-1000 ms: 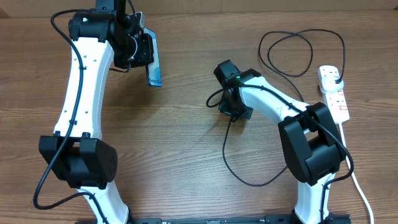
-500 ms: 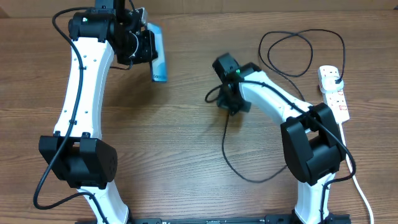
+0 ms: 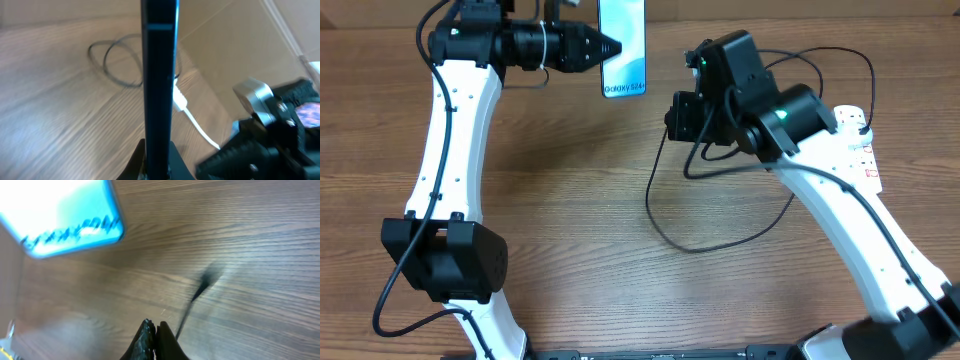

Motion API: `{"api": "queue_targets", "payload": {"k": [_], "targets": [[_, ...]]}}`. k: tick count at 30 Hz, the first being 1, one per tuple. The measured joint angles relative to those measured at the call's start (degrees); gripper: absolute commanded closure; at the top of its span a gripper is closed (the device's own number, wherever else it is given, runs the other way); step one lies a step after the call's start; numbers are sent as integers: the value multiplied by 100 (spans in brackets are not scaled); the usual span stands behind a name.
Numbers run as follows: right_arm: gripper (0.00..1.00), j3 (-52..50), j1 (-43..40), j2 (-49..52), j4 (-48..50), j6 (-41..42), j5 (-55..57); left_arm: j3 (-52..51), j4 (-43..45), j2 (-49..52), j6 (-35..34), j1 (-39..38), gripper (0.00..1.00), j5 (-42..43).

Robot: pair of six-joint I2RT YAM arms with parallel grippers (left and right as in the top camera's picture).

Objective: Plug charger to phone and switch on socket

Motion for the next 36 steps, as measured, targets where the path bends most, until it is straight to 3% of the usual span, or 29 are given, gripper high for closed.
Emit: {"api": "queue_targets", "payload": {"k": [9, 11, 12, 14, 15, 20, 23, 28, 32, 36], "targets": [[95, 0, 667, -136, -72, -85, 168, -7, 798, 0, -490, 256, 96, 1143], [85, 0, 678, -136, -125, 168, 472, -7, 748, 0, -522, 256, 96, 1139], [73, 0, 662, -136, -175, 313, 645, -7, 656, 0, -553, 256, 96, 1049], [38, 0, 616, -133, -256, 566, 883, -7, 404, 0, -675, 271, 96, 673], [29, 0, 590, -133, -286, 662, 966, -7, 221, 0, -745, 271, 96, 387], [15, 2, 431, -15, -404, 953, 1069, -20, -723, 0, -1027, 330, 96, -1482], [15, 144, 315, 428, -463, 931, 785, -24, -1172, 2, -1189, 356, 96, -2653], [19, 1585, 72, 1891, -1252, 817, 417, -24, -1414, 2, -1281, 393, 96, -3517], [37, 2734, -94, 2896, -1379, 901, 487, -24, -1512, 2, -1298, 393, 96, -3746], [49, 2903, -140, 3460, -1141, 1222, 966, -24, -1650, 2, -1298, 393, 96, -3823]]}}
